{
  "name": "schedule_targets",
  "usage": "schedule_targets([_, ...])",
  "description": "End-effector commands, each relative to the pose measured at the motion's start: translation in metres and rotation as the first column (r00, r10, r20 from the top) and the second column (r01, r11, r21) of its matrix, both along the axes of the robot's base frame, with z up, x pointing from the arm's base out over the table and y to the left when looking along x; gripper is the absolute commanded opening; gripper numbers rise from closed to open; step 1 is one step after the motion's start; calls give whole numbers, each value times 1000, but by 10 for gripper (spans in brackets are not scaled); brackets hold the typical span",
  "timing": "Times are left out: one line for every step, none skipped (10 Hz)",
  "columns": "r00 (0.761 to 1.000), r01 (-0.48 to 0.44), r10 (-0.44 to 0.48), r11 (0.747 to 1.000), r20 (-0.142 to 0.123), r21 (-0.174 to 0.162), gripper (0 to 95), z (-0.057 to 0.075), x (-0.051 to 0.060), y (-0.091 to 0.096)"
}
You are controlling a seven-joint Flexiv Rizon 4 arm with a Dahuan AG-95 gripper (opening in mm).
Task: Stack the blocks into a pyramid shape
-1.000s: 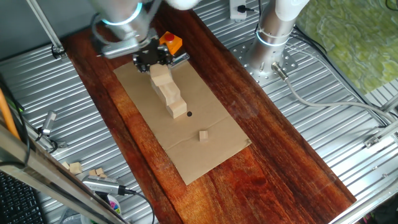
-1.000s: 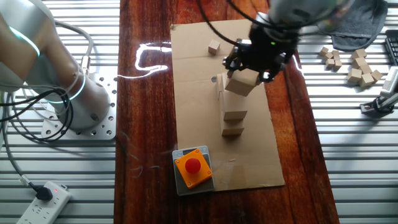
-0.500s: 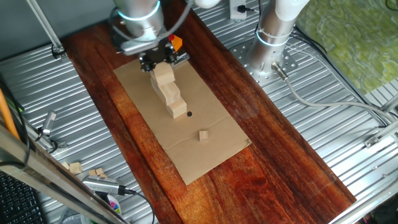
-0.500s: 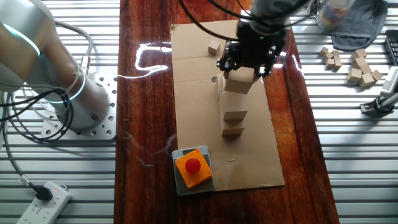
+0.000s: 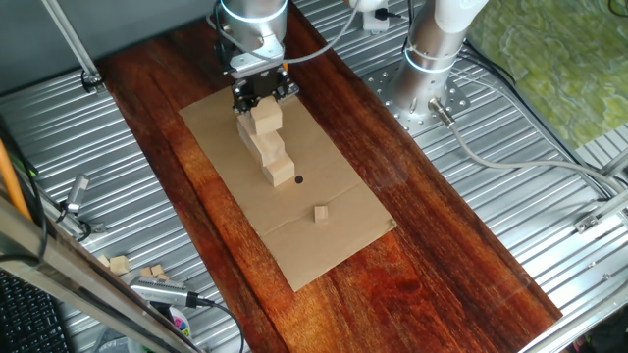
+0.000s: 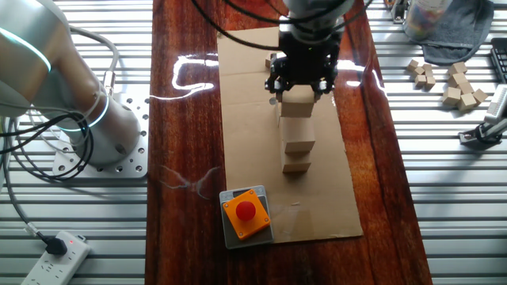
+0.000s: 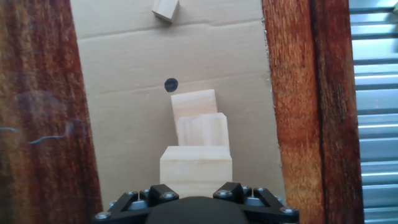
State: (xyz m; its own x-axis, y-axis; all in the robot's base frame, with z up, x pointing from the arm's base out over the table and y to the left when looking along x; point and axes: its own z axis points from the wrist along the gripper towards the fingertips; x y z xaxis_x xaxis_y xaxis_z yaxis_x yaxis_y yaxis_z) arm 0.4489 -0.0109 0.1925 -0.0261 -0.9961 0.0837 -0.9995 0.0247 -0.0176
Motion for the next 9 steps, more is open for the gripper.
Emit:
schedule_targets([1000,-3,3,1000,-8,8,0,-3,3,-1])
schedule_targets([1000,-5,5,1000,-5,8,0,-5,4,-1])
schedule_targets([1000,-8,8,1000,-3,8,0,-6,4,-1])
schedule_targets([1000,-11,11,1000,0,7,0,-7,4,0])
schedule_targets([1000,-15,15,1000,4,7,0,-9,4,-1])
schedule_targets([1000,-19,19,1000,7,10,0,-11,5,-2])
schedule_targets([1000,-22,22,1000,10,11,0,-12,5,-2])
schedule_targets([1000,-27,27,1000,15,11,0,-13,6,-3])
schedule_targets([999,-33,33,999,19,11,0,-14,6,-3])
